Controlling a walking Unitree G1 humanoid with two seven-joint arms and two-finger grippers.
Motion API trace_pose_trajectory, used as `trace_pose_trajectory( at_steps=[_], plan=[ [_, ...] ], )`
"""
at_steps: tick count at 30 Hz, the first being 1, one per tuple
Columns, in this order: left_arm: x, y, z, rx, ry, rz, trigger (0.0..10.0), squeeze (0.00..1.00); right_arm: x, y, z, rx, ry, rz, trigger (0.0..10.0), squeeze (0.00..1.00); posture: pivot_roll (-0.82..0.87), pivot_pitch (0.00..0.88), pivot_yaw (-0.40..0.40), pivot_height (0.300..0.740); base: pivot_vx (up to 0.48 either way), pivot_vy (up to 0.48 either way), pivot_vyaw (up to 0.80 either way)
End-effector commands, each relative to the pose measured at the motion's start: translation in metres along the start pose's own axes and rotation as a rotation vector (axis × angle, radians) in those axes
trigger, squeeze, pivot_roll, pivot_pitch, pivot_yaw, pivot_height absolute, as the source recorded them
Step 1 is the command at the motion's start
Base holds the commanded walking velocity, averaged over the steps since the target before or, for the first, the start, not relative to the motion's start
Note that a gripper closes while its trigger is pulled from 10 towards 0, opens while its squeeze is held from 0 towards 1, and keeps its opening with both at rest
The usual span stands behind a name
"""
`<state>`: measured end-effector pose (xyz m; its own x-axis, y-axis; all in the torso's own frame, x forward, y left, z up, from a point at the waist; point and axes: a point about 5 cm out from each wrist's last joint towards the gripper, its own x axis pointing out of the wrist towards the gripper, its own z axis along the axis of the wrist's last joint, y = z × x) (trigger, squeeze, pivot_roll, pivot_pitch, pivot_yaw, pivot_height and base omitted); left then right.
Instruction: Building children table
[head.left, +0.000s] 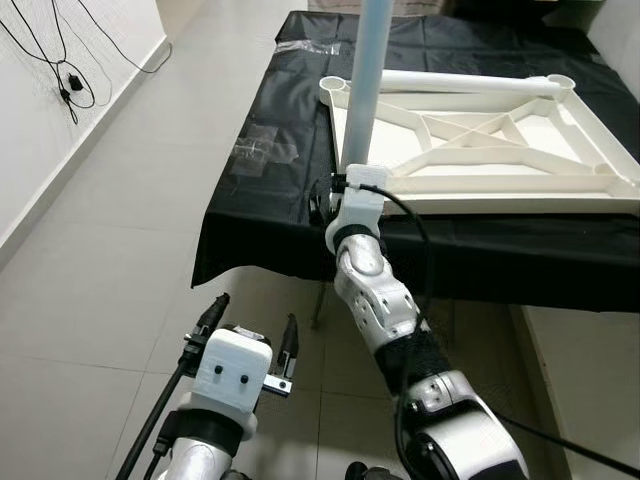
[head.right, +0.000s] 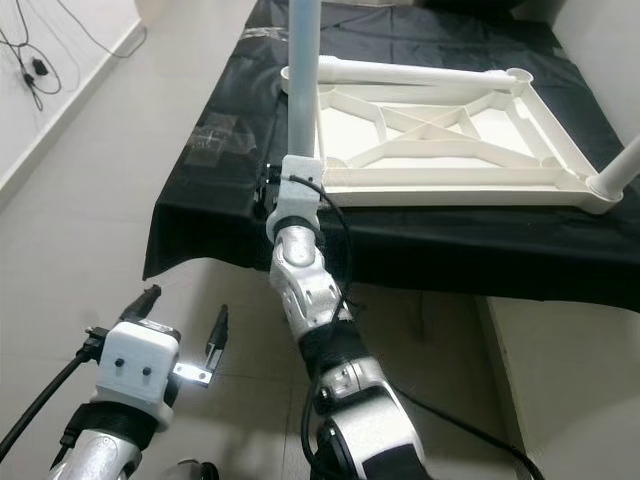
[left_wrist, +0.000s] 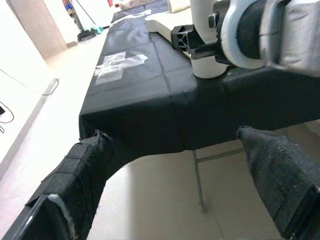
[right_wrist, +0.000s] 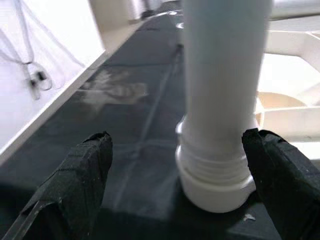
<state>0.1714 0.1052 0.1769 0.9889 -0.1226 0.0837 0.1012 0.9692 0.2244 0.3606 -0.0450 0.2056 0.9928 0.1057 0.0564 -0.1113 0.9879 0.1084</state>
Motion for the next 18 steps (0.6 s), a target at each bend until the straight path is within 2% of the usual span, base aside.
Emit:
trace_pose_trajectory(
  at_steps=[1, 3, 4, 5, 6, 7, 8, 9, 11, 12, 13, 15, 18],
  plan=[
    [-0.002, 0.0, -0.005, 0.007, 0.021, -0.005, 10.0, 0.0, -0.016, 0.008, -0.029, 0.056, 0.109, 0.029, 10.0, 0.0, 0.15, 0.163, -0.028, 0.74, 0.0, 0.0, 0.0],
    [-0.002, 0.002, -0.007, 0.011, 0.026, -0.004, 10.0, 0.0, -0.023, -0.007, -0.032, 0.02, 0.12, 0.037, 10.0, 0.0, 0.15, 0.156, -0.027, 0.74, 0.0, 0.0, 0.0],
    [-0.002, 0.002, -0.007, 0.011, 0.026, -0.004, 10.0, 0.0, -0.023, -0.007, -0.032, 0.02, 0.12, 0.037, 10.0, 0.0, 0.15, 0.156, -0.027, 0.74, 0.0, 0.0, 0.0],
    [-0.004, 0.004, -0.011, 0.011, 0.047, 0.006, 10.0, 0.0, -0.028, -0.026, -0.034, -0.04, 0.08, 0.034, 10.0, 0.0, 0.14, 0.148, -0.027, 0.74, 0.0, 0.0, 0.0],
    [-0.006, 0.006, -0.015, 0.011, 0.063, 0.013, 10.0, 0.0, -0.033, -0.038, -0.035, -0.087, 0.055, 0.037, 10.0, 0.0, 0.14, 0.146, -0.027, 0.74, 0.0, 0.0, 0.0],
    [-0.006, 0.006, -0.015, 0.011, 0.063, 0.013, 10.0, 0.0, -0.033, -0.038, -0.035, -0.087, 0.055, 0.037, 10.0, 0.0, 0.14, 0.146, -0.027, 0.74, 0.0, 0.0, 0.0],
    [-0.009, 0.01, -0.023, -0.009, 0.102, 0.039, 10.0, 0.0, -0.042, -0.058, -0.043, -0.201, 0.026, 0.022, 10.0, 0.0, 0.13, 0.129, -0.027, 0.74, 0.0, 0.0, 0.0],
    [-0.009, 0.01, -0.025, -0.015, 0.108, 0.044, 10.0, 0.0, -0.044, -0.061, -0.045, -0.22, 0.028, 0.019, 10.0, 0.0, 0.13, 0.129, -0.027, 0.74, 0.0, 0.0, 0.0],
    [-0.009, 0.011, -0.025, -0.018, 0.112, 0.047, 10.0, 0.0, -0.045, -0.063, -0.045, -0.23, 0.03, 0.019, 10.0, 0.0, 0.13, 0.129, -0.027, 0.74, 0.0, 0.0, 0.0],
    [-0.012, 0.013, -0.032, -0.029, 0.145, 0.074, 10.0, 0.0, -0.054, -0.072, -0.056, -0.22, 0.09, 0.077, 10.0, 0.0, 0.13, 0.101, -0.029, 0.74, 0.0, 0.0, 0.0],
    [-0.012, 0.013, -0.032, -0.029, 0.145, 0.074, 10.0, 0.0, -0.054, -0.072, -0.056, -0.22, 0.09, 0.077, 10.0, 0.0, 0.13, 0.101, -0.029, 0.74, 0.0, 0.0, 0.0],
    [-0.017, 0.018, -0.045, -0.083, 0.22, 0.148, 10.0, 0.0, -0.077, -0.078, -0.066, -0.114, 0.115, 0.232, 10.0, 0.0, 0.13, 0.082, -0.022, 0.74, 0.0, 0.0, 0.0],
    [-0.017, 0.018, -0.045, -0.083, 0.22, 0.148, 10.0, 0.0, -0.077, -0.078, -0.066, -0.114, 0.115, 0.232, 10.0, 0.0, 0.13, 0.082, -0.022, 0.74, 0.0, 0.0, 0.0]
  ],
)
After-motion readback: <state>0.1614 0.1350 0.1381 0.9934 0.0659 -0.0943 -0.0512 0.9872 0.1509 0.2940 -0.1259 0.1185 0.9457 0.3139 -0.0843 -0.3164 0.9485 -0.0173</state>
